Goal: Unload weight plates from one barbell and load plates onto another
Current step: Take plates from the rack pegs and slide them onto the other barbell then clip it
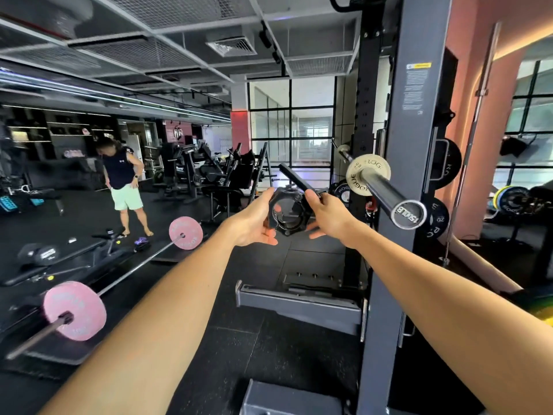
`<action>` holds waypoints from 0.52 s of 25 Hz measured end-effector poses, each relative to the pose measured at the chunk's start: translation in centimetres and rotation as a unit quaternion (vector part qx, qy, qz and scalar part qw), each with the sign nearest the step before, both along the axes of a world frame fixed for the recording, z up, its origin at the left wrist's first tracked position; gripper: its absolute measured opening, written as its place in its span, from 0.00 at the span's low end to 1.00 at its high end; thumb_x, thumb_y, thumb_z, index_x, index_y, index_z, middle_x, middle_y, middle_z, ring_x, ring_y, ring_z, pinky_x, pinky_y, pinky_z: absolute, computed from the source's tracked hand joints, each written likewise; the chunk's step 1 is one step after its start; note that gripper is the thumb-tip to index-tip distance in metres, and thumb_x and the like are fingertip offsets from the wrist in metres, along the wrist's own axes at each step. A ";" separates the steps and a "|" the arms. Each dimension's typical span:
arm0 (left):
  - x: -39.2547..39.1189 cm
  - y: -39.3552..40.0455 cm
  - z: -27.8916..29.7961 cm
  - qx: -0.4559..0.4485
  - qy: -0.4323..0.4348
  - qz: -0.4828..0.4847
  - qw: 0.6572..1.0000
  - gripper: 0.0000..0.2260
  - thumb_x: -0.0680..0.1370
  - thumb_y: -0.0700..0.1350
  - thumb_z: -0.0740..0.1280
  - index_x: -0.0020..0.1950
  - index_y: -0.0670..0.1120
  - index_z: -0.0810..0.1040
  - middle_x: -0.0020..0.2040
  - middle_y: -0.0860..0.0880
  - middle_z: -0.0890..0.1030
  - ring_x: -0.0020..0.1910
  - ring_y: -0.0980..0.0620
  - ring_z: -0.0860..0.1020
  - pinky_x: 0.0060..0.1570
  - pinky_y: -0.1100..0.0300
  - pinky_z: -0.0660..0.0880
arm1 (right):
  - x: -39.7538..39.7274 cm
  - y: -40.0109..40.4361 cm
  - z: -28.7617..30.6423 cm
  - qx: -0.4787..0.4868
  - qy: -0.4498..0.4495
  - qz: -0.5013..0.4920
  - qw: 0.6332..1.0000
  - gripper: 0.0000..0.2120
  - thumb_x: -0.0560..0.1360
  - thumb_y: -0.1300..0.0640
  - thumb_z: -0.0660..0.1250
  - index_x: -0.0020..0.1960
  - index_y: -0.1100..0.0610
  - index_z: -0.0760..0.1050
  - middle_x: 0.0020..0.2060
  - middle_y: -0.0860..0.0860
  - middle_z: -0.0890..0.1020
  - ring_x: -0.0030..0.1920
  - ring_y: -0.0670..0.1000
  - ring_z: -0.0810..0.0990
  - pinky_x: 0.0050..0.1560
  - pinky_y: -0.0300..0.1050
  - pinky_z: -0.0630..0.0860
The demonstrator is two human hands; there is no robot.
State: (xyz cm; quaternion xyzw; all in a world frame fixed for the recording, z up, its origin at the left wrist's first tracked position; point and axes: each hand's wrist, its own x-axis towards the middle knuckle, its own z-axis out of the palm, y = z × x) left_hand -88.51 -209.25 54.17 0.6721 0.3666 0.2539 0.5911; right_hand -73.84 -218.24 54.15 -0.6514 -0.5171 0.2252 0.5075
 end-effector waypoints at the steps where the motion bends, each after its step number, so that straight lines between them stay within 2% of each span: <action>1: -0.1 -1.0 0.3 0.001 0.003 0.000 1.000 0.25 0.80 0.66 0.49 0.53 0.45 0.70 0.36 0.45 0.72 0.29 0.49 0.68 0.43 0.50 0.76 | -0.1 -1.1 0.2 0.001 0.004 0.002 1.000 0.19 0.82 0.44 0.53 0.57 0.60 0.68 0.59 0.62 0.78 0.48 0.60 0.84 0.49 0.59 0.82; 5: -0.6 -4.6 1.1 0.005 0.020 -0.004 1.000 0.28 0.79 0.67 0.50 0.56 0.44 0.70 0.36 0.45 0.74 0.29 0.50 0.67 0.38 0.53 0.76 | -0.6 -5.0 1.2 -0.013 0.006 0.009 1.000 0.24 0.82 0.44 0.53 0.62 0.64 0.69 0.56 0.61 0.80 0.44 0.57 0.84 0.48 0.57 0.82; 9: -0.2 -8.4 2.5 0.022 0.035 -0.018 0.999 0.25 0.79 0.67 0.50 0.51 0.45 0.68 0.37 0.46 0.70 0.29 0.50 0.66 0.37 0.52 0.76 | -0.5 -9.1 2.2 -0.006 0.012 -0.001 1.000 0.24 0.81 0.44 0.53 0.60 0.64 0.71 0.56 0.63 0.80 0.43 0.59 0.84 0.47 0.58 0.82; 13: 1.4 -11.7 3.7 0.037 0.053 -0.078 0.995 0.28 0.79 0.67 0.48 0.49 0.43 0.73 0.35 0.46 0.71 0.30 0.50 0.66 0.38 0.53 0.76 | 0.6 -13.0 3.2 -0.003 0.033 -0.040 0.999 0.23 0.82 0.45 0.55 0.63 0.63 0.69 0.54 0.62 0.81 0.43 0.61 0.84 0.49 0.59 0.82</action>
